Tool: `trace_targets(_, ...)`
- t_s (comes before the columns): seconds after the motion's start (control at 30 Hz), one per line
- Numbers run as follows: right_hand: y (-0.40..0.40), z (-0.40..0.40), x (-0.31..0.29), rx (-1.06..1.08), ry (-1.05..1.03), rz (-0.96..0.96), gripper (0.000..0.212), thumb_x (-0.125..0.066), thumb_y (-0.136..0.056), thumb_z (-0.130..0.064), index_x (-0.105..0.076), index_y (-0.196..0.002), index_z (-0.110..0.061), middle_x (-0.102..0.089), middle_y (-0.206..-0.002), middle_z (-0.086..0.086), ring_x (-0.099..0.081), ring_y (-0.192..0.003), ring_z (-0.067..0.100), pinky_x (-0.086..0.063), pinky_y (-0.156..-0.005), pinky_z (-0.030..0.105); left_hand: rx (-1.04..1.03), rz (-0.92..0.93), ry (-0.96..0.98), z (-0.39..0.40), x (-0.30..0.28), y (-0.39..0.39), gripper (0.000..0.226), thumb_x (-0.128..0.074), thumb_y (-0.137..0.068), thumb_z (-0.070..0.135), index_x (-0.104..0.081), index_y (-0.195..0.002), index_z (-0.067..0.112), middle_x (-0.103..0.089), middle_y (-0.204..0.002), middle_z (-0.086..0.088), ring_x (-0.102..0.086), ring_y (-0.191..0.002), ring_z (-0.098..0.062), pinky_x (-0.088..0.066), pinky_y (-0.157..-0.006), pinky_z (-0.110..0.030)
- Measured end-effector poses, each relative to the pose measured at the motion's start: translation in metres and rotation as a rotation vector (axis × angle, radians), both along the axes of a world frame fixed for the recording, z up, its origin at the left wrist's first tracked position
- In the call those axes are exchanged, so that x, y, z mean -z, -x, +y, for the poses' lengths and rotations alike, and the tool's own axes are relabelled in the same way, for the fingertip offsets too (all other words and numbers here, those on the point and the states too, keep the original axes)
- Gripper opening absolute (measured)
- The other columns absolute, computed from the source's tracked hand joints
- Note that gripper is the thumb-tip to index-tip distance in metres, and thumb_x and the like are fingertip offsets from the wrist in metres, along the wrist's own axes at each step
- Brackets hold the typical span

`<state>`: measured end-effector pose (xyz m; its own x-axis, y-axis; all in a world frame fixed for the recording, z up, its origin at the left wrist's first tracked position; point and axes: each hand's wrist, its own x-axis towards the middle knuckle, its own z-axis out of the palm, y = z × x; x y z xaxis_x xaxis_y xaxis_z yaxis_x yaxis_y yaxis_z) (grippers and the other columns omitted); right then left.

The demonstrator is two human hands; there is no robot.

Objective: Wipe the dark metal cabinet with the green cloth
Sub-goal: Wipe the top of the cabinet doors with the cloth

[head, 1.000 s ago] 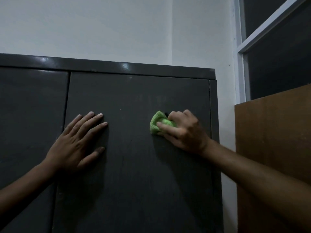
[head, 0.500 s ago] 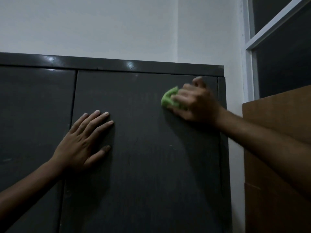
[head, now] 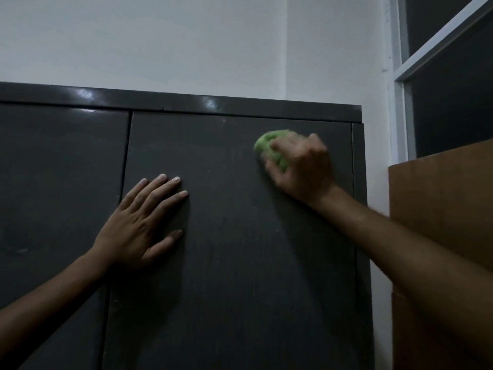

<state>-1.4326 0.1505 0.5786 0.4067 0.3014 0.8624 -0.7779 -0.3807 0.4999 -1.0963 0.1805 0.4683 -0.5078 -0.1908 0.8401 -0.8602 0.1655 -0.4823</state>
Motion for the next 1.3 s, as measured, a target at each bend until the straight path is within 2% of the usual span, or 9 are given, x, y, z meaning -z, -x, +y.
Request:
trace_targets(0.13, -0.004, -0.004, 0.038, 0.114, -0.015, 0.573, 0.026, -0.058, -0.095, -0.039, -0.07, -0.095, -0.015, -0.064, -0.084, 0.008, -0.058, -0.066, 0.024, -0.042, -0.063, 0.035, -0.006, 0.0, 0.0, 0.0, 0.0, -0.001, 0.073, -0.039, -0.094, 0.057, -0.032, -0.155, 0.017, -0.024, -0.164, -0.009, -0.015, -0.154, -0.027, -0.013, -0.124, -0.049)
trace_targets(0.33, -0.017, -0.001, 0.0, -0.043, 0.005, -0.125, 0.02, -0.07, -0.088, -0.034, -0.072, -0.092, -0.015, -0.071, -0.092, 0.009, -0.064, -0.071, 0.028, -0.044, -0.064, 0.033, -0.007, 0.001, -0.02, 0.001, 0.0, -0.002, 0.073, -0.037, -0.096, 0.059, -0.03, -0.156, 0.018, -0.022, -0.165, -0.008, -0.014, -0.154, -0.026, -0.014, -0.124, -0.049)
trace_targets(0.5, -0.026, -0.005, 0.036, 0.047, -0.012, 0.444, 0.025, -0.067, -0.09, -0.037, -0.072, -0.1, -0.014, -0.064, -0.085, 0.007, -0.058, -0.066, 0.023, -0.042, -0.059, 0.034, 0.063, 0.008, -0.074, 0.005, -0.002, -0.003, 0.073, -0.039, -0.095, 0.06, -0.031, -0.155, 0.02, -0.021, -0.165, -0.006, -0.012, -0.155, -0.023, -0.008, -0.126, -0.045)
trace_targets(0.57, -0.021, -0.003, 0.011, 0.065, 0.022, 0.38, 0.025, -0.068, -0.089, -0.036, -0.073, -0.099, -0.015, -0.067, -0.088, 0.009, -0.062, -0.069, 0.026, -0.045, -0.059, 0.034, 0.083, 0.005, -0.098, 0.009, -0.003, -0.009, 0.072, -0.038, -0.096, 0.061, -0.032, -0.154, 0.019, -0.021, -0.165, -0.006, -0.011, -0.155, -0.022, -0.005, -0.126, -0.041)
trace_targets(0.7, -0.038, 0.001, -0.003, -0.021, 0.007, -0.183, 0.023, -0.068, -0.09, -0.034, -0.073, -0.099, -0.014, -0.066, -0.088, 0.009, -0.061, -0.069, 0.029, -0.046, -0.061, 0.036, 0.073, 0.022, -0.085, 0.02, 0.005, -0.036, 0.071, -0.032, -0.098, 0.063, -0.04, -0.15, 0.016, -0.028, -0.161, -0.01, -0.016, -0.153, -0.025, -0.006, -0.126, -0.038)
trace_targets(0.87, -0.053, -0.001, 0.031, 0.067, 0.041, 0.418, 0.029, -0.066, -0.092, -0.037, -0.073, -0.108, -0.014, -0.066, -0.091, 0.012, -0.059, -0.067, 0.026, -0.045, -0.058, 0.036, 0.025, 0.016, -0.067, 0.026, 0.015, -0.082, 0.071, -0.036, -0.096, 0.061, -0.04, -0.149, 0.013, -0.031, -0.16, -0.014, -0.021, -0.152, -0.029, -0.012, -0.125, -0.044)
trace_targets(1.07, -0.071, 0.004, 0.006, 0.004, 0.034, -0.153, 0.027, -0.069, -0.09, -0.034, -0.076, -0.109, -0.015, -0.064, -0.081, 0.011, -0.059, -0.062, 0.03, -0.044, -0.057, 0.036, 0.009, -0.017, -0.029, 0.019, 0.015, -0.097, 0.075, -0.044, -0.092, 0.058, -0.036, -0.152, 0.015, -0.028, -0.162, -0.013, -0.019, -0.153, -0.029, -0.012, -0.125, -0.046)
trace_targets(1.2, -0.079, 0.002, 0.039, 0.06, 0.044, 0.352, 0.031, -0.065, -0.093, -0.036, -0.074, -0.113, -0.015, -0.065, -0.085, 0.01, -0.058, -0.063, 0.025, -0.041, -0.057, 0.034, 0.015, -0.028, -0.022, 0.018, 0.015, -0.1, 0.075, -0.042, -0.093, 0.059, -0.035, -0.153, 0.016, -0.027, -0.162, -0.012, -0.018, -0.153, -0.028, -0.013, -0.124, -0.047)
trace_targets(1.3, -0.075, 0.007, 0.012, 0.081, 0.047, 0.237, 0.029, -0.066, -0.092, -0.035, -0.075, -0.111, -0.015, -0.065, -0.083, 0.011, -0.058, -0.062, 0.029, -0.042, -0.057, 0.035, 0.014, -0.029, -0.025, 0.018, 0.016, -0.1, 0.075, -0.041, -0.093, 0.059, -0.035, -0.153, 0.015, -0.027, -0.162, -0.013, -0.019, -0.153, -0.029, -0.014, -0.124, -0.048)
